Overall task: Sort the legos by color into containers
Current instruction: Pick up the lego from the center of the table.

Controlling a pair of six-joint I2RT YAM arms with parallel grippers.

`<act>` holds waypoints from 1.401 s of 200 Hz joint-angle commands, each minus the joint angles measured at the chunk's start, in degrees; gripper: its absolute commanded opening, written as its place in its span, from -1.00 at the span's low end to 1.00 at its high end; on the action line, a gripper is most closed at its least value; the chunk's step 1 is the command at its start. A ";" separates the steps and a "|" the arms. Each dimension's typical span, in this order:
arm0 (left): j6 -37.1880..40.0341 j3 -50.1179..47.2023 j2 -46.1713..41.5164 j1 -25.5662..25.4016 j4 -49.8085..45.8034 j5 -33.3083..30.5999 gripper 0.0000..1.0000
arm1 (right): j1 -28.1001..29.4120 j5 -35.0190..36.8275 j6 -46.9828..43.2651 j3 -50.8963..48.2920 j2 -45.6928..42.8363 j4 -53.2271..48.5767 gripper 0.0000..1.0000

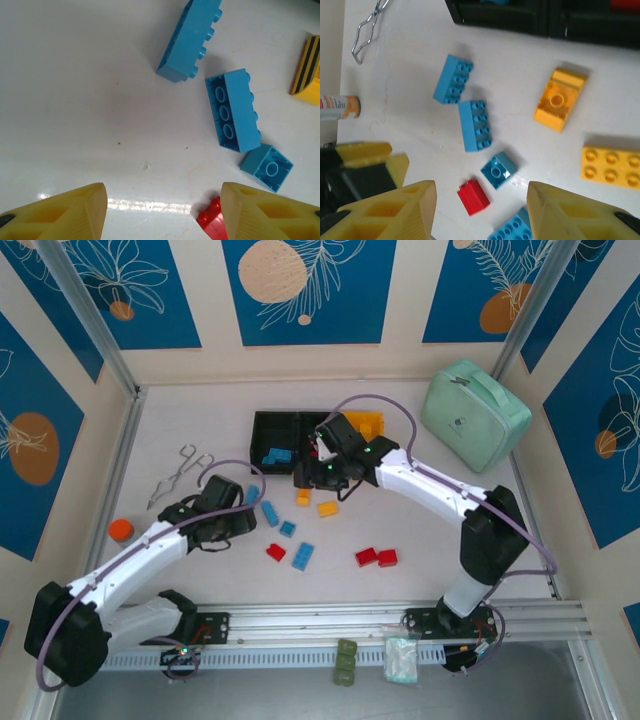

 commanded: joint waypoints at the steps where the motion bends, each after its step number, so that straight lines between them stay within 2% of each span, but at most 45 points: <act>1: 3.81 3.11 3.21 1.68 1.93 1.38 0.22 | 0.18 -2.17 -1.04 -4.16 -5.74 2.42 0.04; 76: 9.17 11.44 18.74 4.71 5.88 0.96 0.22 | 0.41 -2.82 1.33 -19.09 -17.49 4.07 0.03; 138: 11.28 18.07 30.69 5.33 7.20 -1.17 0.22 | 0.50 -2.61 2.79 -22.34 -20.61 3.97 0.03; 175: 11.76 19.97 34.28 5.83 7.10 -3.18 0.18 | 0.95 -2.90 3.70 -23.41 -21.37 4.61 0.03; 217: 12.57 20.32 36.73 6.64 7.69 -3.40 0.03 | 1.02 -2.90 4.01 -24.04 -21.65 4.77 0.02; 246: 12.57 20.09 37.93 6.68 8.01 -2.95 -0.14 | 1.07 -2.63 4.11 -23.85 -21.62 4.75 0.02; 280: 13.05 20.06 36.66 6.73 7.23 -2.90 -0.52 | 1.07 -2.55 4.19 -23.86 -21.76 4.52 0.02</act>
